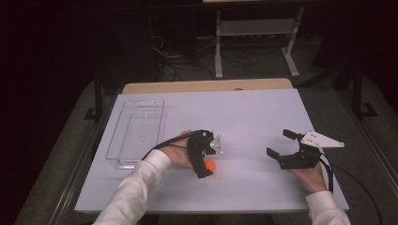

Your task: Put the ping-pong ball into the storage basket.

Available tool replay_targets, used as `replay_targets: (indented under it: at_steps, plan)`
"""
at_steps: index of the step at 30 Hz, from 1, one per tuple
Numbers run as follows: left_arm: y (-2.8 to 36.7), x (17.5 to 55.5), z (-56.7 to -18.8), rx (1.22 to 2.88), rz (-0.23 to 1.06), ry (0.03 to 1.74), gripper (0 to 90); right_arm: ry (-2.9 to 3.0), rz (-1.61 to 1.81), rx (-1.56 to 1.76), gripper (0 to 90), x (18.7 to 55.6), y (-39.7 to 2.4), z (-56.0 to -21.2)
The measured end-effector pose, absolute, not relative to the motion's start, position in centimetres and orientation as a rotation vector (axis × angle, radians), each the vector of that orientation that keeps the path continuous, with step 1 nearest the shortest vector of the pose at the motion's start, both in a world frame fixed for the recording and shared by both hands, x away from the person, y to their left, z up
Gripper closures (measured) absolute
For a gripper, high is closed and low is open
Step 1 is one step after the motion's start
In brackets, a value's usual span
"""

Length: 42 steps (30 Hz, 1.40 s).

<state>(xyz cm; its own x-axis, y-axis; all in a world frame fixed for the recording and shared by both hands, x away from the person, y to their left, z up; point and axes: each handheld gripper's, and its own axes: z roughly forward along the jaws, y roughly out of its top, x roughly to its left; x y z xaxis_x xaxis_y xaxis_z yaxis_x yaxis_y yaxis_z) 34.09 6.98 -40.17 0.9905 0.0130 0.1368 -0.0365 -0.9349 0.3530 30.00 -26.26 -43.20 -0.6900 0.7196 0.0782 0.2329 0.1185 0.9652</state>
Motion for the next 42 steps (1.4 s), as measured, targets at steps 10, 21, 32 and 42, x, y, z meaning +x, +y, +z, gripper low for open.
replay_targets:
  at_steps: [10,21,32,42]
  plan:
    - [6.9,34.2,-40.5,2.781,0.181,-0.008,0.0,1.993,1.599,0.925,0.0,30.0,-26.3,-43.2]
    - [6.9,34.3,-41.3,2.790,0.134,0.015,2.1,1.997,1.600,0.925,0.0,30.1,-26.3,-43.3]
    - [6.9,34.3,-41.6,2.809,0.096,0.019,21.2,1.997,1.599,0.925,0.0,30.1,-26.3,-43.3]
    - [7.0,34.4,-41.6,2.815,0.093,0.011,39.6,1.999,1.598,0.928,0.0,30.1,-26.3,-43.3]
